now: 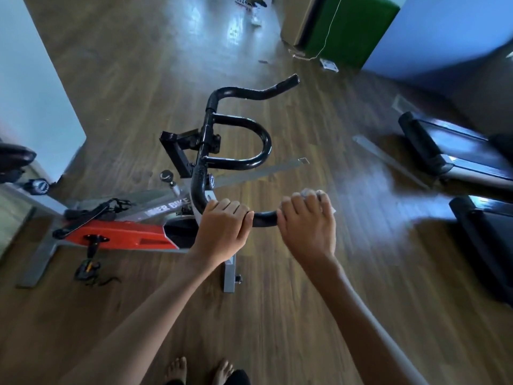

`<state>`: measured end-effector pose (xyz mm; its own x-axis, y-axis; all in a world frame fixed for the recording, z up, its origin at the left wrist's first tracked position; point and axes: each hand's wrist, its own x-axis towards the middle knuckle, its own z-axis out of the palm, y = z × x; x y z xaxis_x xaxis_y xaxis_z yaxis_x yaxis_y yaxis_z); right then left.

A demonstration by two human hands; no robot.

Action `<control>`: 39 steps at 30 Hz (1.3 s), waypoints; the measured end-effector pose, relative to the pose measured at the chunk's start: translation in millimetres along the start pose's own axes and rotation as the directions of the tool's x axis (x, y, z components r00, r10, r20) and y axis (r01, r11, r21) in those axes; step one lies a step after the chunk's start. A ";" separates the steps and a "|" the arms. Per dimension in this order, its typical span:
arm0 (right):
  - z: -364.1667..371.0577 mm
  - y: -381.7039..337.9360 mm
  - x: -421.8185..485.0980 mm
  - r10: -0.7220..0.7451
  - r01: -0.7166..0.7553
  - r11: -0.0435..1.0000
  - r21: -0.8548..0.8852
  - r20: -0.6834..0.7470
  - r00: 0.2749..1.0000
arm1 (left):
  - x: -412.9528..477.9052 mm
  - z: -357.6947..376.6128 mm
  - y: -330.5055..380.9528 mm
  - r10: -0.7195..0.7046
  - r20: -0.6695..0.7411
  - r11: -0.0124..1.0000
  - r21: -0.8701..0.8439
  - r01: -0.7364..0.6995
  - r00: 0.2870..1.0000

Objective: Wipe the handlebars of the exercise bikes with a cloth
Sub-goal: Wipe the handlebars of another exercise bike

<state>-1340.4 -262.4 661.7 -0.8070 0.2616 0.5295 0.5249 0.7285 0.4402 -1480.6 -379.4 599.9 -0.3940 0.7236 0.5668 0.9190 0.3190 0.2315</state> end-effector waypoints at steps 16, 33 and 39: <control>107.1 -26.6 -6.7 0.130 0.048 0.981 0.187 -0.822 0.554 | 3.0 53.5 -13.4 0.265 -0.638 0.964 0.173 -0.200 0.723; 122.1 -83.6 25.7 0.786 0.381 0.451 0.807 -0.561 0.259 | 12.3 65.6 -26.3 0.389 -0.764 0.921 0.324 -0.216 0.514; 122.2 -77.5 26.8 0.764 0.415 0.473 0.777 -0.596 0.246 | 9.2 62.2 -27.1 0.419 -0.701 0.905 0.378 -0.198 0.577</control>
<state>-1435.8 -234.5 553.1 0.3635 0.2433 0.8993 -0.2966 0.9453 -0.1359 -1509.9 -343.3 549.6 0.1671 0.1221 0.9783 0.9043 0.3764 -0.2015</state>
